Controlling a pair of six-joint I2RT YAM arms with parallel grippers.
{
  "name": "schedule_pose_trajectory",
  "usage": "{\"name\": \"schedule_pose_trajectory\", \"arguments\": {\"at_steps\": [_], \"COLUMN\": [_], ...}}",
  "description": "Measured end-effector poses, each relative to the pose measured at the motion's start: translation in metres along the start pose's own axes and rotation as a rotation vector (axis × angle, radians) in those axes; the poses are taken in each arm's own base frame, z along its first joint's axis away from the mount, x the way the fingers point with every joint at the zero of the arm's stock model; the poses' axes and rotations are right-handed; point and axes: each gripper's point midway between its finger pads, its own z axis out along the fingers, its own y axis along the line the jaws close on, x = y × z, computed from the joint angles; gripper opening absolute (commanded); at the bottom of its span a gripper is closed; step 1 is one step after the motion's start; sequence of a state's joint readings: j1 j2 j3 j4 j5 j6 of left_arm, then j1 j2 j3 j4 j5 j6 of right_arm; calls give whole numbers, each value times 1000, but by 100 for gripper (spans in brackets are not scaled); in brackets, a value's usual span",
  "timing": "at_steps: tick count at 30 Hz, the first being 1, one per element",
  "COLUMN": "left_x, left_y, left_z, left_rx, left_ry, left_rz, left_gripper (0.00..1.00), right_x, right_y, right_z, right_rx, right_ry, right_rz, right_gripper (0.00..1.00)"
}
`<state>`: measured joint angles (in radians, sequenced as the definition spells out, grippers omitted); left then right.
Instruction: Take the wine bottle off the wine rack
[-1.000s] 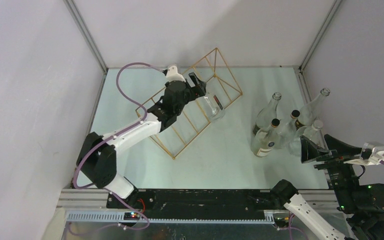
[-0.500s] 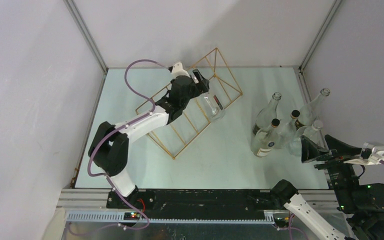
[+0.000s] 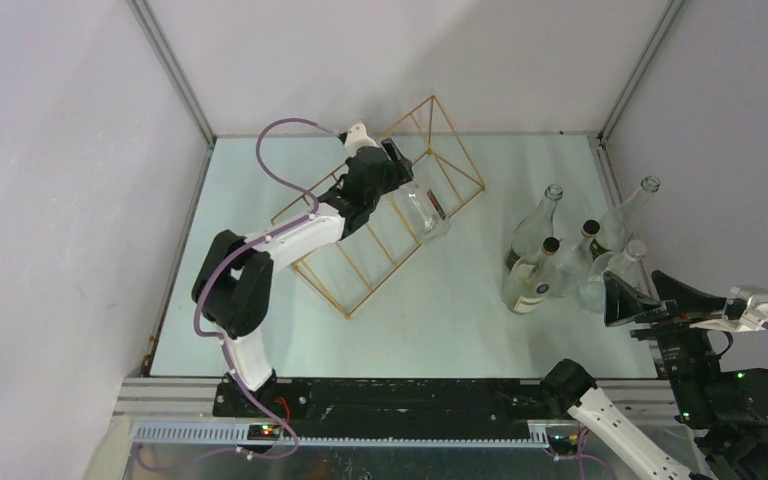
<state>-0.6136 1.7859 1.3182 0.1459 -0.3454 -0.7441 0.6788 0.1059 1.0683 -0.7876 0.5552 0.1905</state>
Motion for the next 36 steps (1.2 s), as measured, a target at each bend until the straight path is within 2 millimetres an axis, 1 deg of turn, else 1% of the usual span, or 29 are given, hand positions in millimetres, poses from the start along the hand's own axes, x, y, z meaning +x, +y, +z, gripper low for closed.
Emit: {"name": "schedule_pose_trajectory", "arguments": {"at_steps": [6,10,13,20,28,33,35,36], "left_x": [9,7,4,5,12,14,14,14], "left_y": [10,7,6,12,21,22,21,20], "left_z": [12,19,23,32,42,47,47,47], "left_rx": [-27,-33,-40,-66,-91,-95,-91,-89], "left_ry": [14,8,2,3,11,12,11,10], "left_rz": [8,8,8,13,20,21,18,15], "left_gripper": [65,64,61,57,54,41,35,30], "right_x": [0,0,-1,-1,-1,-1,-1,-1], "right_y": [-1,-2,-2,-2,-2,-2,-2,-2], "right_z": [-1,-1,-1,-1,-1,-1,-1,-1], "right_rx": [2,4,3,2,0,-2,-2,-3], "right_ry": [-2,-3,-3,-5,-5,-5,-5,-5], "right_rz": [1,0,-2,-3,-9,-11,-12,-12], "right_gripper": [92,92,92,92,92,92,92,92]}}
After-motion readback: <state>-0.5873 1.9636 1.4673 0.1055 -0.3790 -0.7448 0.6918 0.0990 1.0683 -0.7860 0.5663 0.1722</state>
